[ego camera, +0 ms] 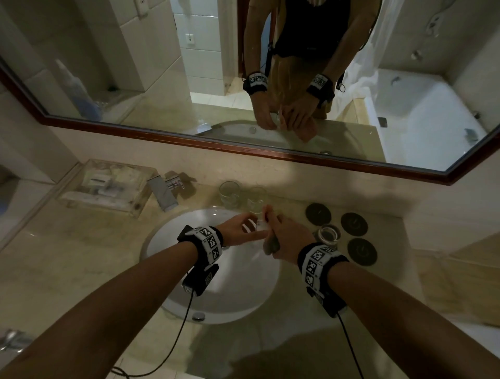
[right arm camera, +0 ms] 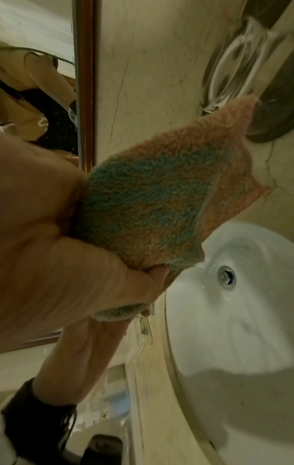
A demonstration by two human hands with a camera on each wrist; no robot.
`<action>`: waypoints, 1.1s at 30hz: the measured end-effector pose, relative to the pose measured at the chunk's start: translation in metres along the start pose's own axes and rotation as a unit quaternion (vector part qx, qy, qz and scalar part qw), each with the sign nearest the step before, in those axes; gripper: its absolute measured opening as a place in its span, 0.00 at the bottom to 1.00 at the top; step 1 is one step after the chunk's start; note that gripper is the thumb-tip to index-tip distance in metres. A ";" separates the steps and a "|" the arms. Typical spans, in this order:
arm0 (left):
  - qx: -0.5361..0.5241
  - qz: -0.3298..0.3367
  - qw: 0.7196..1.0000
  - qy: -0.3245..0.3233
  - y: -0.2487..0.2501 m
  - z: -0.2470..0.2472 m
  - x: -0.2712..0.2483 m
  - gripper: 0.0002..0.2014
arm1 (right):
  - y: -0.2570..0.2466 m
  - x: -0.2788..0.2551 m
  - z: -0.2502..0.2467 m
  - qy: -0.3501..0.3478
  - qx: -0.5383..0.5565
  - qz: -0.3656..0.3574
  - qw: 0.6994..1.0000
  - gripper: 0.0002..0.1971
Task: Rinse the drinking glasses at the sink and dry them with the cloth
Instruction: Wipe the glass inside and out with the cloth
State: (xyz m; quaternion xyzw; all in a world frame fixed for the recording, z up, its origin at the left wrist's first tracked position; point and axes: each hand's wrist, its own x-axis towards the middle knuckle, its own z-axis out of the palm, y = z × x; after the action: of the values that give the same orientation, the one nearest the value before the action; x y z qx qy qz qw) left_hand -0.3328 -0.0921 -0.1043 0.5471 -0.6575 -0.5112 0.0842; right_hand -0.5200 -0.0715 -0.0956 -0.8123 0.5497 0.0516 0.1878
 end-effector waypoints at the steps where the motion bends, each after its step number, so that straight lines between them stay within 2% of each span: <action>1: 0.005 0.004 1.000 0.005 -0.001 0.000 -0.001 0.30 | 0.000 0.000 0.000 0.000 -0.006 0.000 1.000 0.57; 6: 0.091 0.065 0.993 0.033 0.003 -0.003 -0.007 0.19 | 0.003 -0.002 0.001 0.001 -0.031 0.011 0.999 0.57; 9: 0.057 0.099 0.993 0.022 0.007 0.002 -0.007 0.10 | 0.003 -0.001 0.002 0.006 -0.032 0.010 0.999 0.57; 12: -0.003 0.101 0.994 0.036 0.009 0.009 -0.010 0.01 | 0.003 0.000 0.001 0.005 -0.030 0.010 0.999 0.57; 15: -0.013 0.095 0.994 0.056 0.012 0.016 -0.012 0.09 | 0.003 -0.002 -0.002 -0.005 -0.022 0.005 1.000 0.57; 19: 0.007 0.091 0.992 0.088 0.014 0.023 -0.014 0.04 | 0.002 -0.003 -0.008 -0.013 0.027 0.001 1.000 0.62; 23: 0.051 0.118 0.988 0.087 0.014 0.027 -0.023 0.03 | 0.001 -0.005 -0.015 -0.041 0.106 -0.009 0.994 0.67; 27: 0.143 0.135 0.977 0.080 0.016 0.026 -0.028 0.04 | 0.003 -0.010 -0.015 -0.038 0.144 0.002 0.989 0.65; 31: 0.241 0.164 0.954 0.067 0.008 0.018 -0.027 0.08 | 0.003 -0.010 -0.013 -0.032 0.113 0.004 0.993 0.64; 33: 0.358 0.214 0.906 0.074 0.003 0.013 -0.025 0.12 | 0.003 -0.008 -0.012 -0.023 0.075 -0.006 0.997 0.62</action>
State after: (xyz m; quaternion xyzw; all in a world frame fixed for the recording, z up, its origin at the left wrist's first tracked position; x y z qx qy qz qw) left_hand -0.3337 -0.0651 -0.0973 0.4229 -0.8893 -0.1696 0.0384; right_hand -0.5274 -0.0700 -0.0829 -0.7977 0.5431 0.0280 0.2608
